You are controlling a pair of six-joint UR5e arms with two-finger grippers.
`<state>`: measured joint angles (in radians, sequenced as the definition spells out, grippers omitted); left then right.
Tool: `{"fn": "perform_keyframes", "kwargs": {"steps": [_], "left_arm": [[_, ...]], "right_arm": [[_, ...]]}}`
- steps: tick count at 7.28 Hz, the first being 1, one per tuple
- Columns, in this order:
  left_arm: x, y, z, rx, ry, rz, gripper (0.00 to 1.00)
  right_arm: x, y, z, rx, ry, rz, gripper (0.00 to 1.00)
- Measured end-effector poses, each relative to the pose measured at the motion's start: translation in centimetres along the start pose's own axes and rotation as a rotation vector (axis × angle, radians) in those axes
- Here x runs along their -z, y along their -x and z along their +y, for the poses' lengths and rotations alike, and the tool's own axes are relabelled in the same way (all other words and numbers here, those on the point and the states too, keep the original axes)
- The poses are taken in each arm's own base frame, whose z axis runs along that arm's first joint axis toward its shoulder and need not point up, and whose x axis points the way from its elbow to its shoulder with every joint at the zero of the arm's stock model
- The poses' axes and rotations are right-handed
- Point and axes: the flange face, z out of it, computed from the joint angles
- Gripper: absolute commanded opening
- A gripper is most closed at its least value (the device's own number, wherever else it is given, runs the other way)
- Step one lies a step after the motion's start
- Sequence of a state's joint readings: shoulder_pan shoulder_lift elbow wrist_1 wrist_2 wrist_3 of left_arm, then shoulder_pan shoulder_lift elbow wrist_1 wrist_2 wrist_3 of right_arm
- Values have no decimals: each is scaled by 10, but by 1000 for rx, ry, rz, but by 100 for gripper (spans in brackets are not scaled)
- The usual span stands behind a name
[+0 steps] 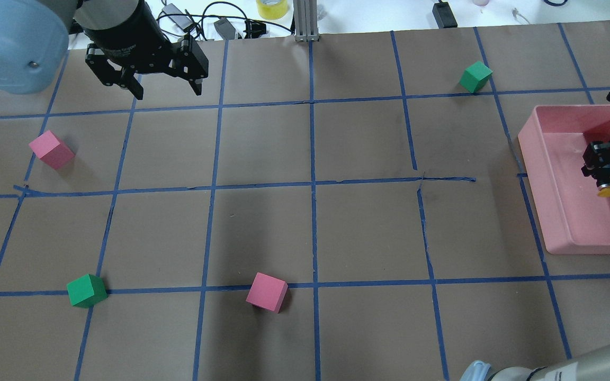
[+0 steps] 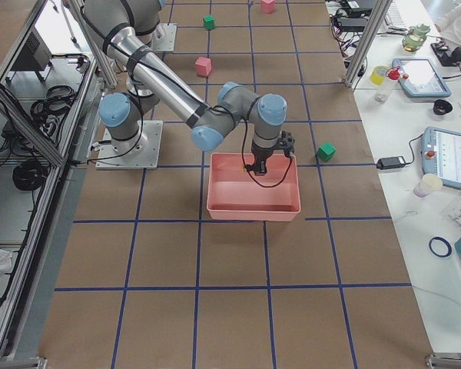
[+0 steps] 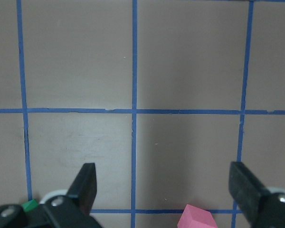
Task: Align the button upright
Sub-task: 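Lift the button out of the tray with the right gripper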
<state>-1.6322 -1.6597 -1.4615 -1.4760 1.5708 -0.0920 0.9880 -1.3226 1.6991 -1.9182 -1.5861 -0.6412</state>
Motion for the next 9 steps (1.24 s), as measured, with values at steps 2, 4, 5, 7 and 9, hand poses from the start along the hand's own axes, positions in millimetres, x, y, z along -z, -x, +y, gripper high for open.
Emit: {"fn": "perform_keyframes", "kwargs": {"steps": [2,4,5,7,9], "left_arm": [[0,0,0,0,1,0,100],[1,0,0,0,-1,0,100],[1,0,0,0,0,0,100],[-1,0,0,0,2,1,100],[-1,0,0,0,3,1,100]], "right_arm": [[54,37,-27,55,-12,28,0],[82,112,-46,76,-25,41,0],[85,165,-54,81,-28,42,0],[81,285,-60,70,-39,38,0],[55,385,-63,41,-58,26,0]]}}
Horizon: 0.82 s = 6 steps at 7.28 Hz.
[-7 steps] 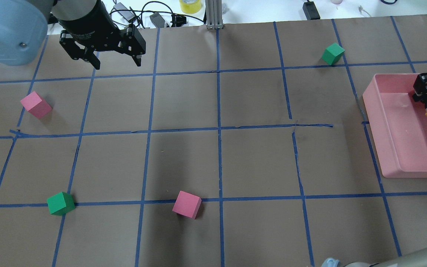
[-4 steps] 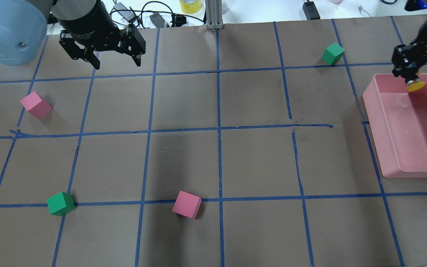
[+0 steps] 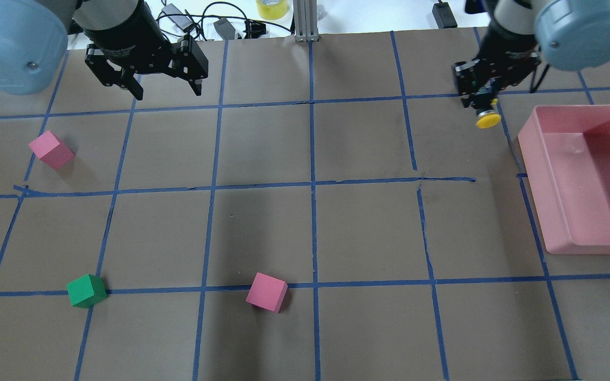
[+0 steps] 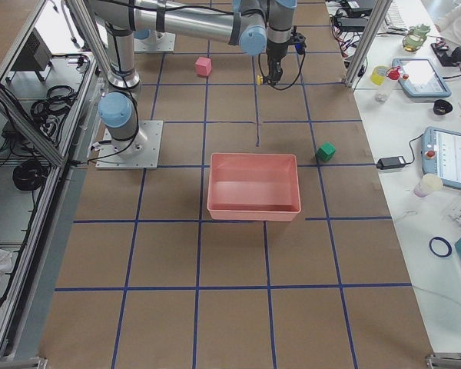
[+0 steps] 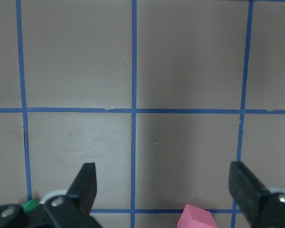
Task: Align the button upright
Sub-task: 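Lift the button out of the tray with the right gripper, then carry the button to the table center and lower it with the right gripper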
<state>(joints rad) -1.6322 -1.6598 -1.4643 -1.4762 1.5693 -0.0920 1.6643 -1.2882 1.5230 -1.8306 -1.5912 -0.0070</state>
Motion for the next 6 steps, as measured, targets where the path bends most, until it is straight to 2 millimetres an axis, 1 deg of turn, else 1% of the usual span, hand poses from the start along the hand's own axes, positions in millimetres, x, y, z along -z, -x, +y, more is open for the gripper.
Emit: {"fn": "perform_keyframes", "kwargs": {"steps": [1,2,3,4,5,6], "left_arm": [[0,0,0,0,1,0,100],[0,0,0,0,1,0,100],[0,0,0,0,0,0,100],[0,0,0,0,0,0,100],[-1,0,0,-3,2,1,100],[-1,0,0,-7,2,0,100]], "right_arm": [[-25,44,-5,-7,-5,-4,0],[-52,84,-8,-5,-15,-19,0],[-75,118,-6,5,-10,-46,0],[-94,146,0,19,-2,-71,0],[-111,168,4,23,-4,-85,0],[-128,185,6,18,-7,-89,0]]}}
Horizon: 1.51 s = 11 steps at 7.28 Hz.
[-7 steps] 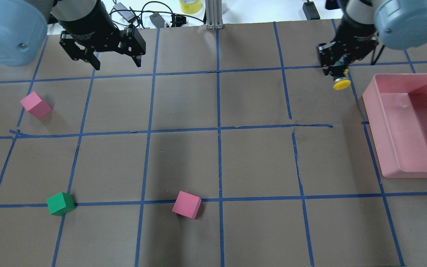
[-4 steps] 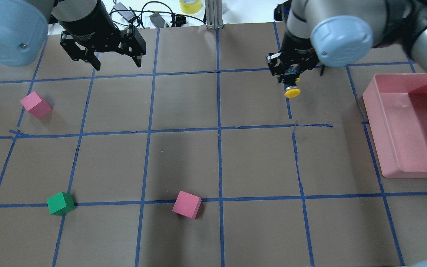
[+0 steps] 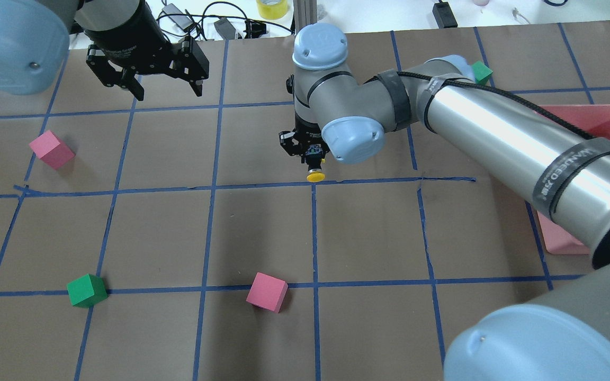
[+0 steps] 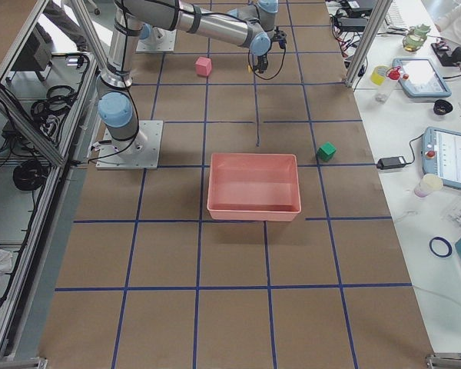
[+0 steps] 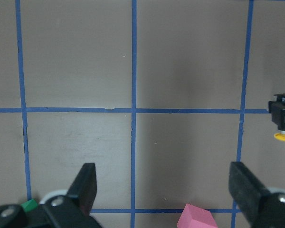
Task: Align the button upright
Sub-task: 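Carry the button to the table center and lower it with the right gripper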
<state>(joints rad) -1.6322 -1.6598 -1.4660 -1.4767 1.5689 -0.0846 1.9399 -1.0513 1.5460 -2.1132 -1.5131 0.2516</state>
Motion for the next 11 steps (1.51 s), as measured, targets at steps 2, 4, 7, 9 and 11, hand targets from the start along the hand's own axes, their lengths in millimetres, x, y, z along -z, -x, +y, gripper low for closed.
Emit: {"fn": "perform_keyframes", "kwargs": {"steps": [2,4,7,9,11], "left_arm": [[0,0,0,-3,0,0,100],[0,0,0,-3,0,0,100],[0,0,0,-2,0,-1,100],[-1,0,0,-2,1,0,100],[-1,0,0,-2,2,0,100]], "right_arm": [[-28,16,2,1,-4,3,0],[-43,17,7,2,9,8,6],[-50,15,14,6,23,9,43],[-51,15,18,7,28,4,100],[-41,15,20,10,20,-2,100]]}}
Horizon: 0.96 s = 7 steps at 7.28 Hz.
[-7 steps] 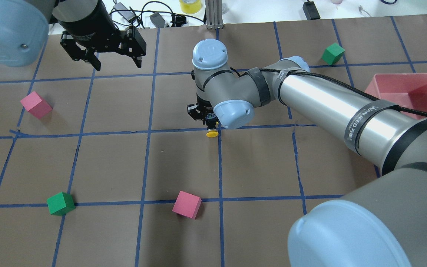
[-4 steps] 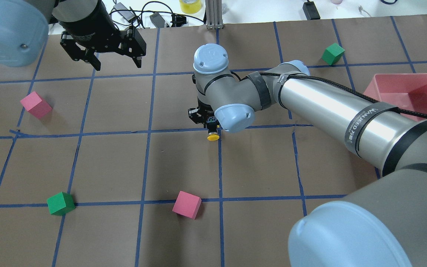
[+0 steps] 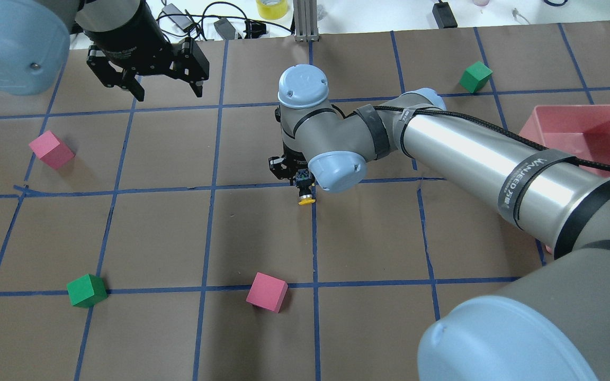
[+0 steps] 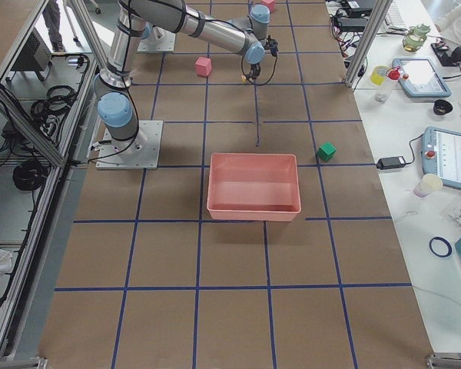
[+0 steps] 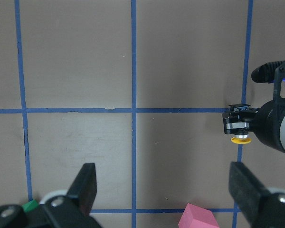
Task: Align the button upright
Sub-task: 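Carry the button to the table center and lower it with the right gripper, then open the right gripper, release the button on its side, and raise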
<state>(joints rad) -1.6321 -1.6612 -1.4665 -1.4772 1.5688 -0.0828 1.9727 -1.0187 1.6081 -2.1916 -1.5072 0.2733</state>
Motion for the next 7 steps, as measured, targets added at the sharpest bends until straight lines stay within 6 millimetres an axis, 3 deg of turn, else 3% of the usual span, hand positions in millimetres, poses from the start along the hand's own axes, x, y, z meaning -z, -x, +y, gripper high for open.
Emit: {"fn": "perform_keyframes", "kwargs": {"steps": [4,7], "left_arm": [[0,0,0,1,-1,0,100],[-3,0,1,8,6,-1,100]], "right_arm": [[25,1,-1,2,-35,-11,100],[61,-10,-4,23,-69,-12,100]]}}
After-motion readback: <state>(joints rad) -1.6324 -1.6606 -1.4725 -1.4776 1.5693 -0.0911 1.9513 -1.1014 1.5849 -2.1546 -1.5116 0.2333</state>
